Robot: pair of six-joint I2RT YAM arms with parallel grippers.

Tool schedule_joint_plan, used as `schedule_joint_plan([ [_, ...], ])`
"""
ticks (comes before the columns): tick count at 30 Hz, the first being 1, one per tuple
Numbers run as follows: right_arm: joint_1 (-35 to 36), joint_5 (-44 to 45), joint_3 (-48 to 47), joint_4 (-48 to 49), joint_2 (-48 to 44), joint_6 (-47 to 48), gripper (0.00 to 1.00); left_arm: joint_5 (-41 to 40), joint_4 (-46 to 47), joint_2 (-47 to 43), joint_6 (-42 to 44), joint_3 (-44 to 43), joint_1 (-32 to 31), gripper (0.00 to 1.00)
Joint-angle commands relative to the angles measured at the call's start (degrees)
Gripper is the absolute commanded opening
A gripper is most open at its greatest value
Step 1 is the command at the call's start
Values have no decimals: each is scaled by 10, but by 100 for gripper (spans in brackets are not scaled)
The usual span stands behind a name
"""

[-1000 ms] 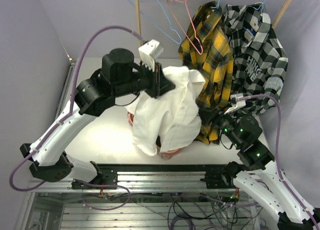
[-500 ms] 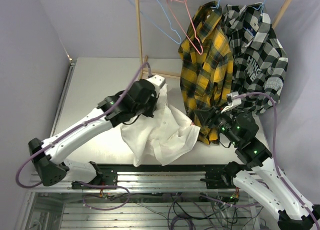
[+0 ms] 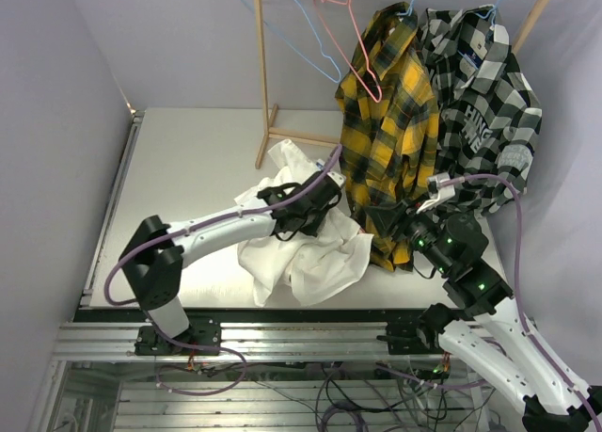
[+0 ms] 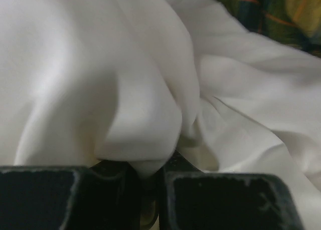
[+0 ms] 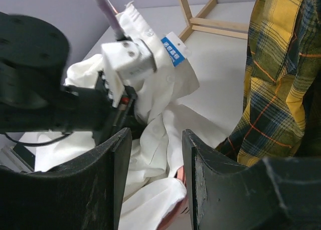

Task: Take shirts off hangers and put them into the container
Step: Place the shirt in the bin.

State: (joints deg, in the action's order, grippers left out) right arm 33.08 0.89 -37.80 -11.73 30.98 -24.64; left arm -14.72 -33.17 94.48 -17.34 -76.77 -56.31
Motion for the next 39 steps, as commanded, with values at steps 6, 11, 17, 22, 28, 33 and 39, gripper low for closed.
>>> schedule_joint_plan([
  [6,1,20,-1,-12,-18,8,45,-33,17,39,-85,46,-4,7],
  [11,1,10,-1,-7,-8,10,45,-2,44,62,-113,73,-4,27],
  [17,1,11,-4,-15,-8,11,47,-9,77,-3,-136,101,-4,70],
  [22,1,0,-3,-7,-3,8,50,-28,68,-80,-146,96,-4,70],
  [28,1,-65,-14,4,28,15,51,-64,54,-189,-148,88,-4,70],
  [33,1,-116,-38,-6,84,24,60,-128,16,-278,-138,61,-4,70],
  [39,34,-212,-65,32,166,-20,66,-315,-30,-402,-106,68,-3,74],
])
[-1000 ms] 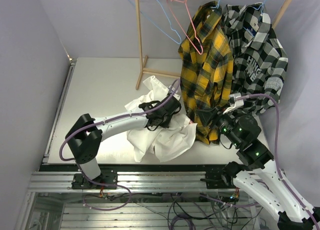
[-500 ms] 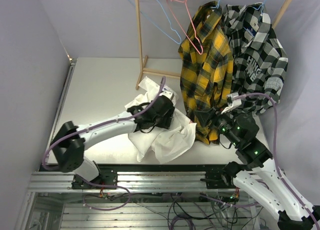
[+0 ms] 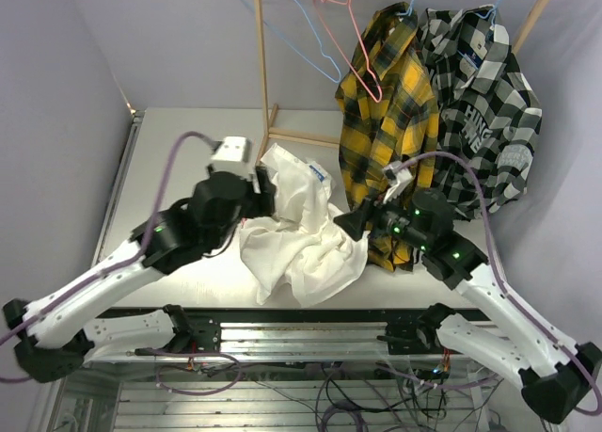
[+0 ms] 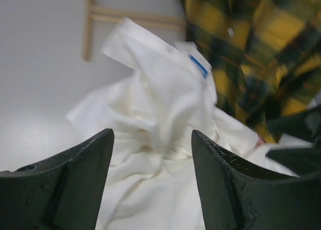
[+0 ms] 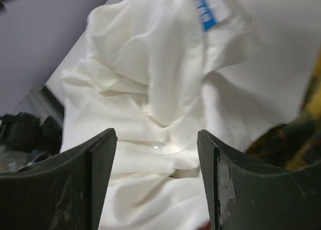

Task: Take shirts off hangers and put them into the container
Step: Place the shirt in the bin.

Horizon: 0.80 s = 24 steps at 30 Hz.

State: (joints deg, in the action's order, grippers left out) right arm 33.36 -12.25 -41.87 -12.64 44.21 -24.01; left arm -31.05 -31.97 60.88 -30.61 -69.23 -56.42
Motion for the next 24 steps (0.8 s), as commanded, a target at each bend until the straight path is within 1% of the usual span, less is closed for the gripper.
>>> schedule_joint_plan([
  [1,70,-65,-30,50,48,-25,66,-187,-41,-80,41,1,-2,75],
  [3,169,23,-57,33,91,-3,67,-233,-39,-96,72,19,4,79],
  [4,216,71,-78,15,118,9,68,-246,-49,-95,77,21,16,80],
  [5,257,113,-101,-2,151,19,68,-242,-60,-87,84,19,35,82],
  [6,288,149,-124,-19,184,26,69,-211,-70,-77,90,14,72,82],
  [7,311,179,-145,-33,214,30,69,-157,-73,-63,99,7,120,82],
  [8,326,203,-168,-45,241,32,69,-75,-69,-49,108,3,182,81],
  [9,333,218,-182,-49,261,33,69,14,-61,-36,113,2,243,80],
  [10,337,225,-191,-47,275,33,70,87,-47,-23,118,3,292,79],
  [11,338,229,-197,-42,284,34,70,144,-39,-8,121,3,332,79],
  [14,340,243,-211,-32,294,42,70,243,-20,30,117,-6,423,78],
  [17,341,240,-231,-40,305,57,72,328,-2,52,100,7,520,77],
  [19,341,235,-248,-52,320,68,72,358,2,57,81,30,577,77],
  [20,342,235,-256,-62,329,72,73,368,5,54,73,51,594,77],
  [21,342,235,-262,-67,338,77,73,373,10,46,67,72,607,76],
  [24,343,237,-275,-72,363,88,73,355,40,-9,60,144,612,73],
])
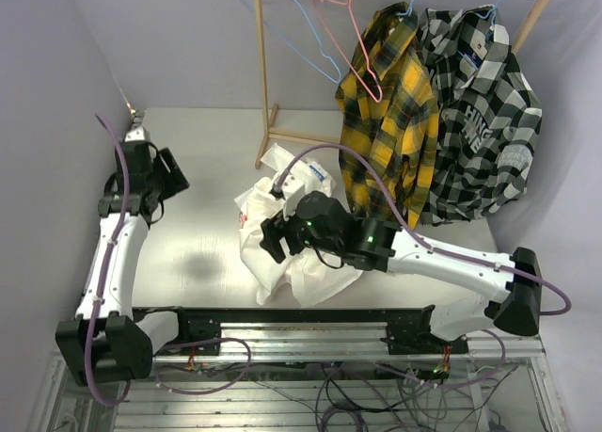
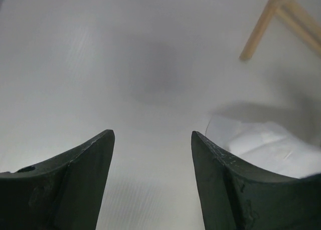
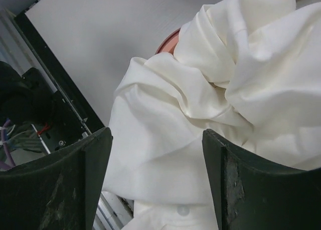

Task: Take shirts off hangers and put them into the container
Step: Place the shirt in the bin.

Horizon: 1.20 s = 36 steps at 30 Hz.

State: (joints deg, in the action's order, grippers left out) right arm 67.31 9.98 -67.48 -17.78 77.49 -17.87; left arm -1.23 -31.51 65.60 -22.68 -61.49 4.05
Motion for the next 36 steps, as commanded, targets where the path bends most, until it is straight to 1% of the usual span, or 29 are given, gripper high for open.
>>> schedule_joint_plan([
  [1,3,17,-21,-20,39,28,73,47,39,-76,-16,84,7,73],
  [4,3,24,-29,-16,66,32,73,20,30,-121,1,111,7,73],
  [8,3,24,-45,-15,105,31,73,-5,7,-148,20,125,8,72],
  [10,3,29,-53,-18,119,27,67,0,4,-151,21,127,6,72],
  [11,3,31,-57,-18,123,26,57,8,2,-151,19,128,7,72],
  [13,3,49,-64,-23,123,22,25,22,4,-147,16,133,7,72],
  [14,3,58,-64,-23,117,21,13,30,2,-145,19,133,6,72],
  [15,2,68,-64,-22,108,21,3,32,-2,-142,20,132,6,71],
  [16,2,78,-62,-20,96,21,0,32,-8,-142,20,131,6,71],
  [19,-3,109,-60,-22,50,27,0,39,-6,-148,17,136,4,71],
  [21,-8,111,-56,-15,12,32,0,39,-8,-152,16,141,0,71],
  [23,-18,89,-50,-3,-22,33,0,34,-9,-156,16,141,-5,70],
  [26,-34,22,-48,2,-47,30,0,35,-10,-154,16,140,-6,70],
  [30,-35,-29,-42,3,-15,20,0,37,-10,-149,16,140,-7,70],
  [33,-35,-41,-26,33,15,8,0,35,-11,-151,15,141,-9,70],
  [36,-35,-28,-35,39,52,-1,0,31,-12,-153,15,141,-13,69],
])
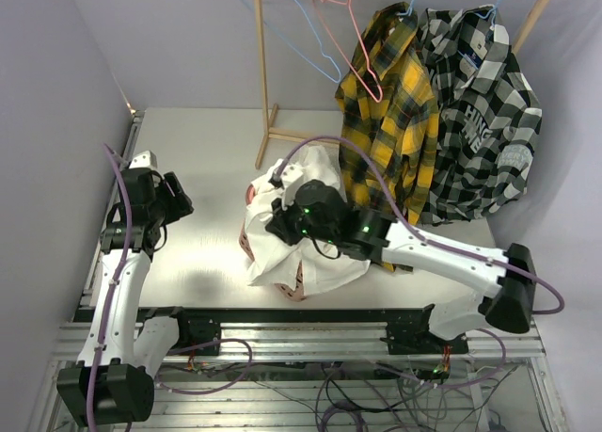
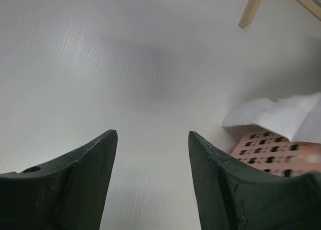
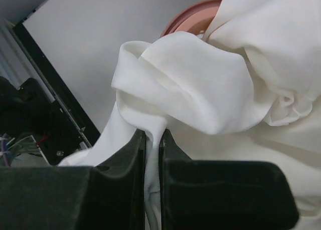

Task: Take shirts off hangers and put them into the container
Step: Place the shirt in the bin.

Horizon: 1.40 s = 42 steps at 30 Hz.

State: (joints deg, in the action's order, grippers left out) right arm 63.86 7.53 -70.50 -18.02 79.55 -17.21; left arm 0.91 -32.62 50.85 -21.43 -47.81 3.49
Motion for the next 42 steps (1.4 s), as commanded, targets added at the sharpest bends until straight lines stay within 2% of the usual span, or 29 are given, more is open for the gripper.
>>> schedule_joint_plan([
  [1,0,5,-14,36,44,-10,0,10,-2,-5,2,4,-8,69],
  [5,6,14,-32,33,88,-9,0,9,-2,-4,2,3,-9,69],
  [8,6,-11,-34,37,109,-7,0,8,-2,-3,2,3,-10,69],
  [10,6,-49,-33,45,116,-8,7,9,-2,-3,2,3,-10,69],
  [13,7,-98,-29,50,125,-8,24,10,-1,-3,2,3,-10,69],
  [16,7,-105,-27,49,128,-11,30,12,-1,-1,2,4,-10,69],
  [19,7,-107,-25,50,125,-10,31,12,-1,-1,2,4,-9,69],
  [25,7,-94,-30,52,108,-8,30,13,0,-1,2,4,-10,69],
  [29,7,-71,-43,41,99,-4,24,13,0,0,2,4,-11,69],
  [32,7,-61,-46,45,90,1,27,13,0,-1,3,5,-10,69],
  [35,7,-52,-54,40,85,5,25,14,1,-1,2,5,-11,69],
  [42,6,-24,-59,42,74,10,0,15,0,1,2,4,-12,69],
])
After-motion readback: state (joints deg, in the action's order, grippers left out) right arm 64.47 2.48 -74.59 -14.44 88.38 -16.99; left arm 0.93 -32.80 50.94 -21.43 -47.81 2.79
